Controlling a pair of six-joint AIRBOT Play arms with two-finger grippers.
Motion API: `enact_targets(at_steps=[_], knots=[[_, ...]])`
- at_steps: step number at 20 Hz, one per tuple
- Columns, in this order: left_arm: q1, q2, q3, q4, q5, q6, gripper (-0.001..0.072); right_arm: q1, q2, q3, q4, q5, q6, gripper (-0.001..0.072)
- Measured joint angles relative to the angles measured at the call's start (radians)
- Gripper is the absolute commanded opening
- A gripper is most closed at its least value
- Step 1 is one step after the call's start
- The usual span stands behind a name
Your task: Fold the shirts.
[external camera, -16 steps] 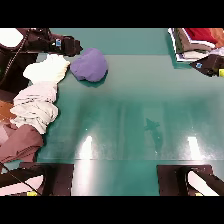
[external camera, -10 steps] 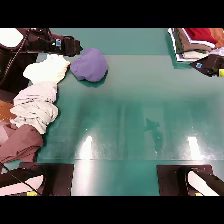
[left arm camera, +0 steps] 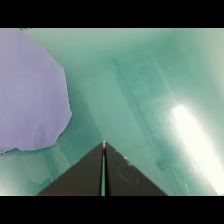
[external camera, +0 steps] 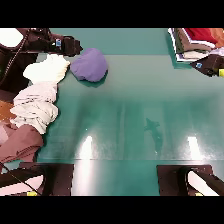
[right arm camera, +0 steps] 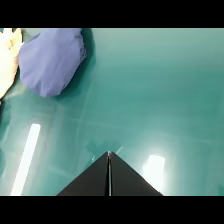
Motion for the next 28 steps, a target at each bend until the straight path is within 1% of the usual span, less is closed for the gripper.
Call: enact_targets(at_steps=[1,2,3,5,9,13,18,19,20,21,22,25,28], knots=[[0.0,-0.002,0.0,0.004,0.006,0.001,0.0376,0.002,0.0,0.0,0.0,-0.013,0.0,0.0014],[0.0,-0.006,0.0,0.014,0.021,0.002,0.0536,0.003,0.0,0.0,0.0,-0.022,0.0,0.0015],[0.0,-0.018,0.0,0.038,0.032,-0.003,0.0534,0.004,0.0,0.0,0.0,-0.032,0.0,0.0015],[0.006,-0.061,0.0,0.103,0.052,-0.045,0.0534,0.006,0.0,0.0,0.0,-0.041,0.0,0.0015],[0.044,-0.22,0.0,0.19,0.089,-0.103,0.0534,0.006,0.0,0.0,0.0,-0.045,0.0,0.0015],[0.083,-0.386,0.0,0.196,0.155,-0.135,0.0533,0.006,0.0,0.0,-0.001,-0.024,0.0,0.0015],[0.095,-0.492,0.0,0.168,0.274,-0.146,0.0531,0.006,0.0,0.0,-0.001,-0.014,0.0,0.0015],[0.096,-0.502,0.0,0.163,0.293,-0.148,0.0509,0.006,0.0,0.0,-0.001,-0.013,0.0,0.0015],[0.097,-0.509,0.0,0.161,0.311,-0.15,0.0304,0.006,0.0,0.0,-0.001,-0.012,0.0,0.0015],[0.097,-0.513,0.0,0.159,0.328,-0.15,0.0067,0.006,0.0,0.0,-0.001,-0.012,0.0,0.0015],[0.097,-0.517,0.0,0.157,0.34,-0.15,0.0022,0.006,0.0,0.0,-0.001,-0.011,0.0,0.0015],[0.097,-0.517,0.002,0.147,0.351,-0.149,0.0021,0.006,0.0,0.0,-0.001,-0.011,0.0,0.0014],[0.095,-0.478,0.053,0.122,0.304,-0.147,0.0021,-0.006,0.001,0.02,-0.002,-0.019,0.0,0.0015]])
